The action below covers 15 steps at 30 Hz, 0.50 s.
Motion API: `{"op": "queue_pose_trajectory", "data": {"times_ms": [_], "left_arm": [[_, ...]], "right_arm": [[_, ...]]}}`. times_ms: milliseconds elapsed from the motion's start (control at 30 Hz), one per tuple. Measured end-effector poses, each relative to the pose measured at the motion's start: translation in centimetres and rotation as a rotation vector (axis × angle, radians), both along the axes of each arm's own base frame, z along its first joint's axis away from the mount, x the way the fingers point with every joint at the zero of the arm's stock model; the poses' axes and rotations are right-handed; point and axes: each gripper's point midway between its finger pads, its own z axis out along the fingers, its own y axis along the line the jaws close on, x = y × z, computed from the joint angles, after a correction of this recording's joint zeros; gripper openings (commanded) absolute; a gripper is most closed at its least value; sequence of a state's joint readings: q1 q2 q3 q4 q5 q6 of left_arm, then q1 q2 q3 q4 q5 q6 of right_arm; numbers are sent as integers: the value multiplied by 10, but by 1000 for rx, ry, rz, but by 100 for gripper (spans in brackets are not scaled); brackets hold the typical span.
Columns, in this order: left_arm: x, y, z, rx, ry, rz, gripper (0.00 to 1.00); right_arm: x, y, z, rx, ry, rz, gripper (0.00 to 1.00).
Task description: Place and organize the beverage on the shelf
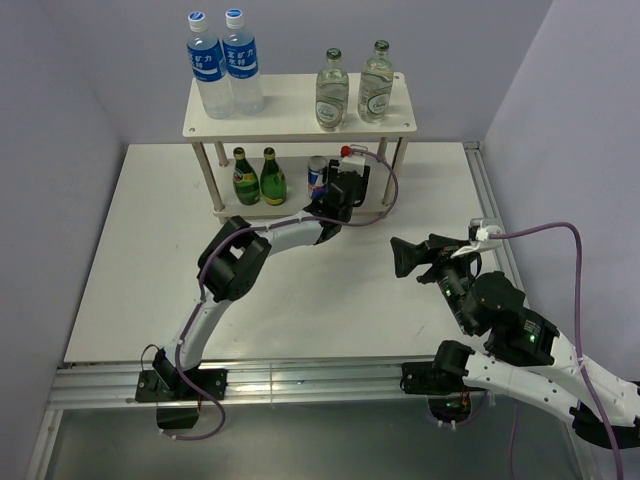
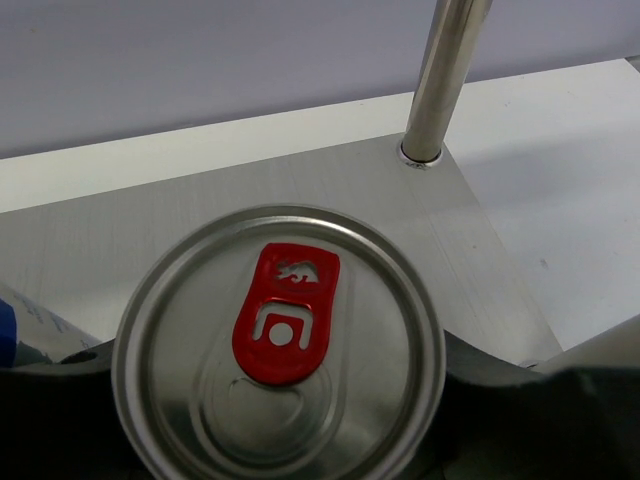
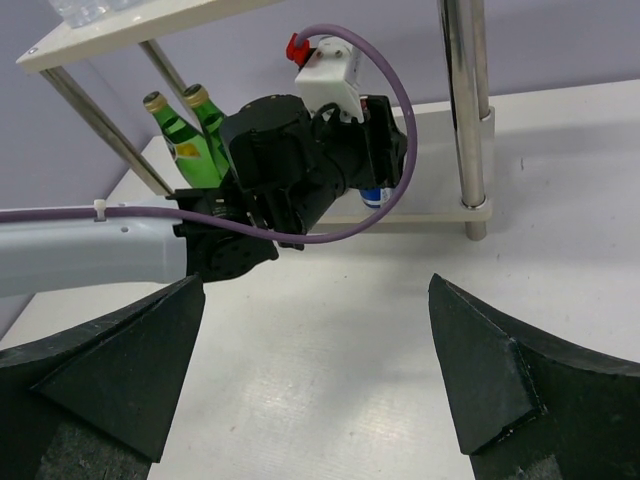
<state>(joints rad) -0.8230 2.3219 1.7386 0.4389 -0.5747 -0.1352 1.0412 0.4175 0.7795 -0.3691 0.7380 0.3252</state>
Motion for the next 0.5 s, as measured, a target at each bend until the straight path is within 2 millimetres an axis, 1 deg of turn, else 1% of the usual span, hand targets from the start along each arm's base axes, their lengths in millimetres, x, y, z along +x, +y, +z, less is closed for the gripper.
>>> {"op": "queue_pose_trajectory", "data": {"times_ms": [33, 67, 100, 133, 167, 200, 267, 400, 500], "left_arm": [[1, 0, 0, 1, 1, -1, 19], [0, 0, 0, 0, 2, -1, 38], [1, 0, 0, 0, 2, -1, 48], [0, 0, 0, 0, 2, -1, 56], [1, 0, 0, 0, 2, -1, 71], [1, 0, 0, -1, 1, -1, 77], [1, -1, 2, -12, -3, -6, 99], [1, -4, 5, -38, -12, -15, 99], [0, -3, 1, -39, -10, -16, 99]], "right_arm": [[0, 0, 0, 0, 0, 0, 100], [0, 0, 0, -1, 0, 0, 100], [0, 0, 0, 0, 0, 1, 100], [0, 0, 0, 0, 0, 2, 100], [0, 1, 0, 0, 0, 2, 100], [0, 0, 0, 0, 0, 2, 100], [0, 1, -1, -1, 1, 2, 100], [0, 1, -1, -1, 1, 2, 100], [0, 0, -1, -1, 1, 1, 100]]}}
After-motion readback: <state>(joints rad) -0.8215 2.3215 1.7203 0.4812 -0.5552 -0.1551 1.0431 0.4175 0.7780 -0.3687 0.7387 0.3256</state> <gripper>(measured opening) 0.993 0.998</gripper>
